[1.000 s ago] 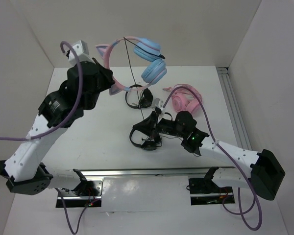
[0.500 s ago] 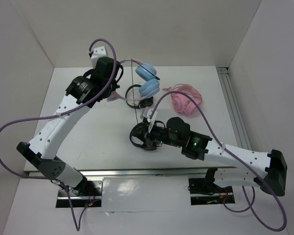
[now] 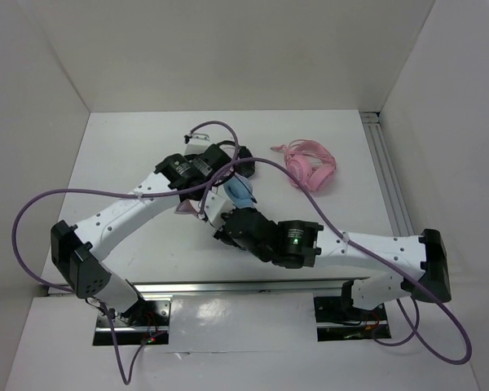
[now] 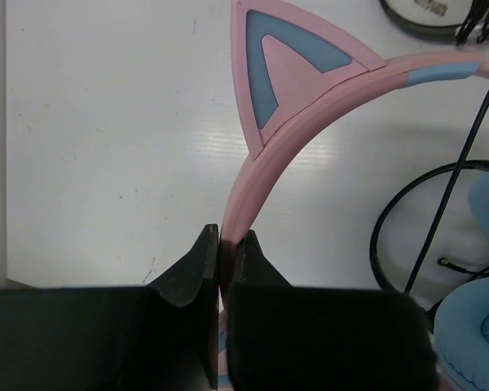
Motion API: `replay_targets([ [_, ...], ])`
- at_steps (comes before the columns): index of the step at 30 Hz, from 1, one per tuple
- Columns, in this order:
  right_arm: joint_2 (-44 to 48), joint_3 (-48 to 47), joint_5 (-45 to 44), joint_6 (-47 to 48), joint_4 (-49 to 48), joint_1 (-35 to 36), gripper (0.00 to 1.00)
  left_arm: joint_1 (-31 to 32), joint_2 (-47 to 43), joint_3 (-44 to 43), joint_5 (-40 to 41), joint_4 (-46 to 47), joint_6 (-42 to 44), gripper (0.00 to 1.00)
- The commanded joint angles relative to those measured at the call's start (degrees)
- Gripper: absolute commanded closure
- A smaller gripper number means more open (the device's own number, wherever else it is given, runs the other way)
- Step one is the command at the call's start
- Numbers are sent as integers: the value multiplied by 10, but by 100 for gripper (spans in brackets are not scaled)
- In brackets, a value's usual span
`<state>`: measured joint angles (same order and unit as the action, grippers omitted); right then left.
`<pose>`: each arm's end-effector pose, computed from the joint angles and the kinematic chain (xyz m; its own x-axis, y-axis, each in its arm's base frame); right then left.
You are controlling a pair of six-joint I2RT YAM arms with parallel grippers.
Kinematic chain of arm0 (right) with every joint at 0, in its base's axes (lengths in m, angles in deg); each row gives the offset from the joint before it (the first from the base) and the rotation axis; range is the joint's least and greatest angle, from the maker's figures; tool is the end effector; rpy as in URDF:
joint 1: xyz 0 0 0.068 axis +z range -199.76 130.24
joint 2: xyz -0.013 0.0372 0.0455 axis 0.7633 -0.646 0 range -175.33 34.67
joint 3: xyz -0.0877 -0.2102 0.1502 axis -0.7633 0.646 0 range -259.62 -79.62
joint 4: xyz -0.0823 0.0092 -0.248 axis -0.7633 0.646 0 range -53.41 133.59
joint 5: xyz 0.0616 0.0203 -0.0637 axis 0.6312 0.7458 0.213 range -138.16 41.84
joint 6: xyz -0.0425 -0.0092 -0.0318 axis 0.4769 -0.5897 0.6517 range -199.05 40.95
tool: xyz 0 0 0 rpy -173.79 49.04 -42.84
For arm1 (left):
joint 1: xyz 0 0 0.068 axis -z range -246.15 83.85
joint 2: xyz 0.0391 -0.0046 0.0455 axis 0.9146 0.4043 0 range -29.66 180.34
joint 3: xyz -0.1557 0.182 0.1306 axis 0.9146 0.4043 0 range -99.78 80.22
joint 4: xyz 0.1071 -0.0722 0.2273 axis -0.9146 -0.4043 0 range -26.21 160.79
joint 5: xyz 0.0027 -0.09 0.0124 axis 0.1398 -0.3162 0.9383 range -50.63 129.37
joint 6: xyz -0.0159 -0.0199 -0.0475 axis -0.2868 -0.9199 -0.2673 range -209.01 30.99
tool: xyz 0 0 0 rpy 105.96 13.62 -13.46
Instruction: Wrap the headphones
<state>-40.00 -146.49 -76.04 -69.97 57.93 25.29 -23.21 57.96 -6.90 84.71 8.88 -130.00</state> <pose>0.0918 0.2790 0.3429 -0.0059 -0.5629 -0.8265 -0.7591 0.5406 -0.3628 0.2370 -0.1862 0.3473 -0.6456 -0.0290 -0.7631 -0.2463 0.9538 0.1721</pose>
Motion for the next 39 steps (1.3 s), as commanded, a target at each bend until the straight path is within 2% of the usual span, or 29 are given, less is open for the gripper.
replay_targets([
  [1,-6,-60,-179,30,31,19,100,16,5,-7,52,-43,-20,100],
  [3,-14,-66,-188,35,48,26,100,16,11,11,41,-51,-15,100],
  [7,-14,-60,-274,47,33,33,100,16,-19,47,6,-40,26,100],
  [12,46,1,-309,101,-111,38,97,16,-102,127,-137,58,114,100],
  [13,57,21,-299,116,-131,38,92,21,-111,136,-158,78,125,100],
  [17,96,43,-258,121,-172,25,83,27,-152,174,-214,102,168,100],
  [20,109,49,-236,121,-179,5,83,32,-177,179,-233,109,168,100],
  [25,115,68,-173,115,-206,-81,83,48,-198,179,-250,86,161,100],
  [31,80,58,-88,88,-218,-191,99,101,-259,171,-262,55,144,100],
  [35,68,58,-39,67,-218,-243,100,108,-307,152,-314,46,166,100],
  [39,68,58,19,44,-223,-271,100,108,-342,123,-322,41,178,100],
])
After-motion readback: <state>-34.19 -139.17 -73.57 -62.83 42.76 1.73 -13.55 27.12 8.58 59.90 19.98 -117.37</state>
